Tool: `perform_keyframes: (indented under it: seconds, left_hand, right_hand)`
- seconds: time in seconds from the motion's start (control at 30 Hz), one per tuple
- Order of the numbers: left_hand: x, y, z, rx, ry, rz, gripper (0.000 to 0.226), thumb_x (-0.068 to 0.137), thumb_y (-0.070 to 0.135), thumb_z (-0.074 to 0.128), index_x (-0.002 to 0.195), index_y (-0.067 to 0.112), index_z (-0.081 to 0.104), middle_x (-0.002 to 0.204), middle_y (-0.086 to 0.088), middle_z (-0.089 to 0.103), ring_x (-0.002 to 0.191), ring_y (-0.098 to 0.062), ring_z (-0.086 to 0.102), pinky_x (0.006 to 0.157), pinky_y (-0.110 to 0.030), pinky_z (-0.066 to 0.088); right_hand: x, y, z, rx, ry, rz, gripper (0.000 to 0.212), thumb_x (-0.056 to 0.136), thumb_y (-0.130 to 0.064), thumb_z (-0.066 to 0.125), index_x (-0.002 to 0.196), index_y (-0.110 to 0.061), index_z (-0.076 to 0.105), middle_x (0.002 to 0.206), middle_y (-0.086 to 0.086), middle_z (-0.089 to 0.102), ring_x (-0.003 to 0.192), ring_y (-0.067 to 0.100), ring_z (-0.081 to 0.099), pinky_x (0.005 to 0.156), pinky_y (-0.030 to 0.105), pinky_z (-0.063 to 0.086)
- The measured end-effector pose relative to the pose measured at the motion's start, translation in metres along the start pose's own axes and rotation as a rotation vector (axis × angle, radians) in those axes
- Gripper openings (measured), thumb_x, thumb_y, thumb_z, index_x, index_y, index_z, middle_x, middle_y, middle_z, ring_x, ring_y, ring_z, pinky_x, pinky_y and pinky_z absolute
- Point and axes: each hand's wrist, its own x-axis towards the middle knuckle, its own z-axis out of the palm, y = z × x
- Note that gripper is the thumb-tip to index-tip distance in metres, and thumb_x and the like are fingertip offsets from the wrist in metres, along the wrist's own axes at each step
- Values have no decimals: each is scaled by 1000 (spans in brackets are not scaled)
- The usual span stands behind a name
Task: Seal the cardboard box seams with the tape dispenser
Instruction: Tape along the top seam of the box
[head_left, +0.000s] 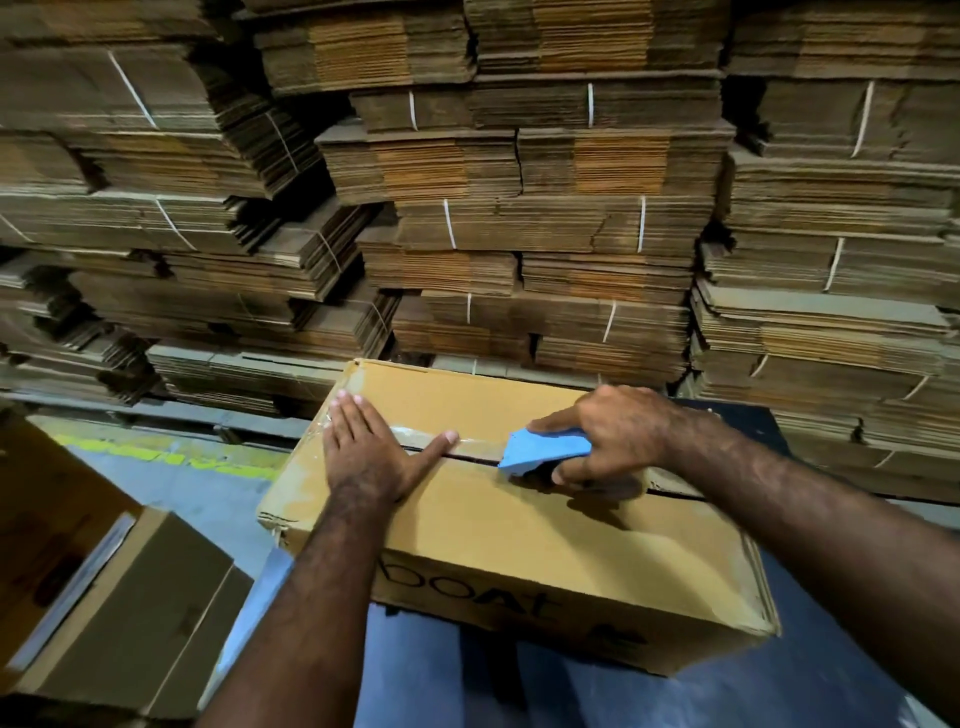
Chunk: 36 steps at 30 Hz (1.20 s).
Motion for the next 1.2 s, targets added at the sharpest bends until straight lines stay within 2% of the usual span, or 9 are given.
perform_keyframes:
  seconds: [0.13,0.23,0.4,0.53,0.67,0.8,1.03,1.1,1.2]
  left_hand:
    - [10,-8,-4,21,-11,14,148,55,106,5,154,-3,-13,163,-25,-16,153,-33,-12,125,-45,0]
    - [23,-24,-6,30,-3,5,150,53,107,8,155,-2,-11,163,-23,-14,153,-32,-10,125,-45,2]
    - [35,-54,-14,53,-7,-23,147,55,106,11,156,-1,-6,165,-23,-9,153,-34,-6,124,-47,4]
    - [23,-38,-7,68,8,144,119,79,90,16,157,2,-5,165,-19,-12,154,-31,-8,124,-51,4]
    - [14,-12,4,76,-15,239,108,83,86,11,158,12,-10,164,-16,-19,153,-32,-14,122,-56,1]
    - [20,-16,1,81,-40,204,123,71,97,4,156,10,-15,162,-20,-22,152,-34,-15,123,-52,3]
    - [21,-18,1,81,-44,225,125,70,97,0,155,7,-15,161,-23,-21,152,-35,-14,123,-52,5]
    - [20,-18,2,94,-32,224,121,73,95,1,155,7,-15,161,-23,-21,152,-36,-14,123,-52,4]
    - [11,-13,2,120,-7,325,100,88,80,6,156,8,-14,162,-21,-20,152,-34,-14,123,-51,1]
  right_hand:
    - [15,-8,0,-22,-32,20,71,81,-69,57,145,-43,40,126,-10,60,102,14,52,80,37,50]
    - [36,-24,3,-57,0,22,73,78,-70,59,143,-42,42,134,-8,58,117,19,53,76,34,45]
    - [57,-50,2,-64,43,-19,71,78,-61,61,143,-38,45,128,-3,61,111,22,57,83,38,51]
    - [66,-57,-3,-48,30,-32,62,79,-54,62,136,-37,44,110,1,62,91,20,54,68,33,47]
    - [69,-54,-4,-45,-15,-37,49,80,-58,61,124,-42,46,92,-6,56,83,16,52,71,34,50]
    - [63,-41,-4,-42,4,-47,52,79,-63,59,126,-44,49,96,-9,58,84,15,53,75,37,53]
    - [17,-5,-8,-5,-110,1,58,85,-62,61,137,-44,44,108,-9,55,93,10,50,78,32,47]
    - [19,-7,-4,-25,-133,10,58,83,-61,61,136,-44,44,113,-9,57,98,12,51,82,34,48]
    - [25,-10,-3,-8,-148,41,55,81,-60,64,131,-47,45,112,-10,56,102,15,52,83,38,50]
